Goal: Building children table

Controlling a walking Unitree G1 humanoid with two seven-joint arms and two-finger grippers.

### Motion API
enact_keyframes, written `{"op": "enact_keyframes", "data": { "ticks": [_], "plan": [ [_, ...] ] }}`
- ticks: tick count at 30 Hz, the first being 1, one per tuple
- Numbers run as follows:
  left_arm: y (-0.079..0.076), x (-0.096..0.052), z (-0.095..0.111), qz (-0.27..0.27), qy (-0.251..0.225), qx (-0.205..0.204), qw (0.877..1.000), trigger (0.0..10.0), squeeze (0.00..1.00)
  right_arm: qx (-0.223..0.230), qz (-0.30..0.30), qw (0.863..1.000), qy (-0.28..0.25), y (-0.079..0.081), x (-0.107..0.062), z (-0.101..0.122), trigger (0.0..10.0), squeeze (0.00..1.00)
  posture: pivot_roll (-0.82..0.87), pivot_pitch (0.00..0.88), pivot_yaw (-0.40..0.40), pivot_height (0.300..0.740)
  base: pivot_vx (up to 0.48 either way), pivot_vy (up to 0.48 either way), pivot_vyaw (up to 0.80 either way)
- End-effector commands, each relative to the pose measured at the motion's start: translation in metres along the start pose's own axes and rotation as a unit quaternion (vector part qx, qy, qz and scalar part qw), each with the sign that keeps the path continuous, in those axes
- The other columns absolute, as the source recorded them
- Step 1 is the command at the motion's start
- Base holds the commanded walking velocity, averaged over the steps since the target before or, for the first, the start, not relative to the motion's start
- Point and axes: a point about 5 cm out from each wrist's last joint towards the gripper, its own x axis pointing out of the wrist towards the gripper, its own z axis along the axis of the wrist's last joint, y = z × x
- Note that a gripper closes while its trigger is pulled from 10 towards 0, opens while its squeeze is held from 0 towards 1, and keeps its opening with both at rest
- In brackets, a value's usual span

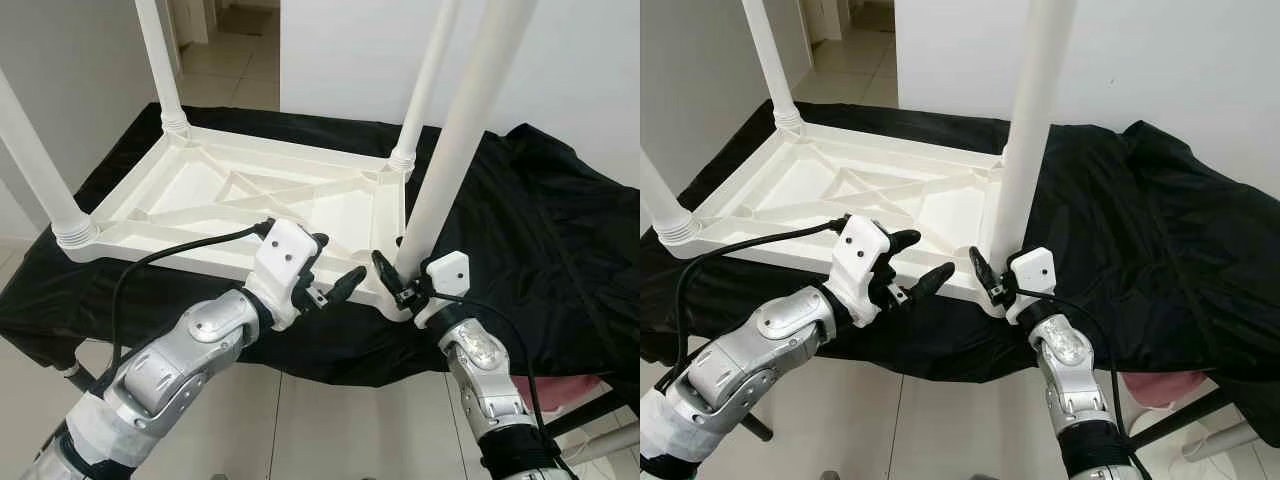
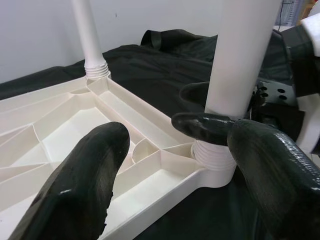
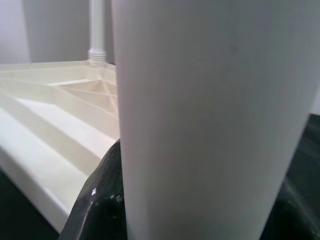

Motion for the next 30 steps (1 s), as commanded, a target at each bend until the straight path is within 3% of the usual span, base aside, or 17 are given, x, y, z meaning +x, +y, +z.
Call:
{"op": "enact_keyframes", "data": {
  "ticks": [1,10,15,20,30],
  "plan": [
    [-0.013,-0.001,-0.001,-0.145,0.01,0.002,0.989,10.0,0.0,0.019,-0.031,0.998,0.056,-0.009,-0.011,-0.02,10.0,0.0,0.01,0.007,-0.029,0.74,0.0,0.0,0.0],
    [-0.011,0.0,0.0,-0.139,0.01,0.003,0.99,10.0,0.0,0.001,-0.012,0.998,0.064,-0.008,-0.015,-0.024,10.0,0.0,0.01,0.009,-0.029,0.74,0.0,0.0,0.0],
    [-0.01,0.0,0.0,-0.138,0.011,0.004,0.99,10.0,0.0,0.074,-0.045,0.994,0.069,-0.015,-0.012,-0.025,10.0,0.0,0.01,0.01,-0.027,0.74,0.0,0.0,0.0],
    [-0.01,0.0,0.001,-0.137,0.01,0.005,0.99,10.0,0.0,0.107,-0.054,0.989,0.084,-0.016,-0.01,-0.029,10.0,0.0,0.01,0.013,-0.025,0.74,0.0,0.0,0.0],
    [-0.009,-0.001,0.002,-0.135,0.011,0.005,0.991,10.0,0.0,0.033,-0.012,0.995,0.091,-0.013,-0.011,-0.029,10.0,0.0,0.01,0.019,-0.018,0.74,0.0,0.0,0.0]
  ]
}}
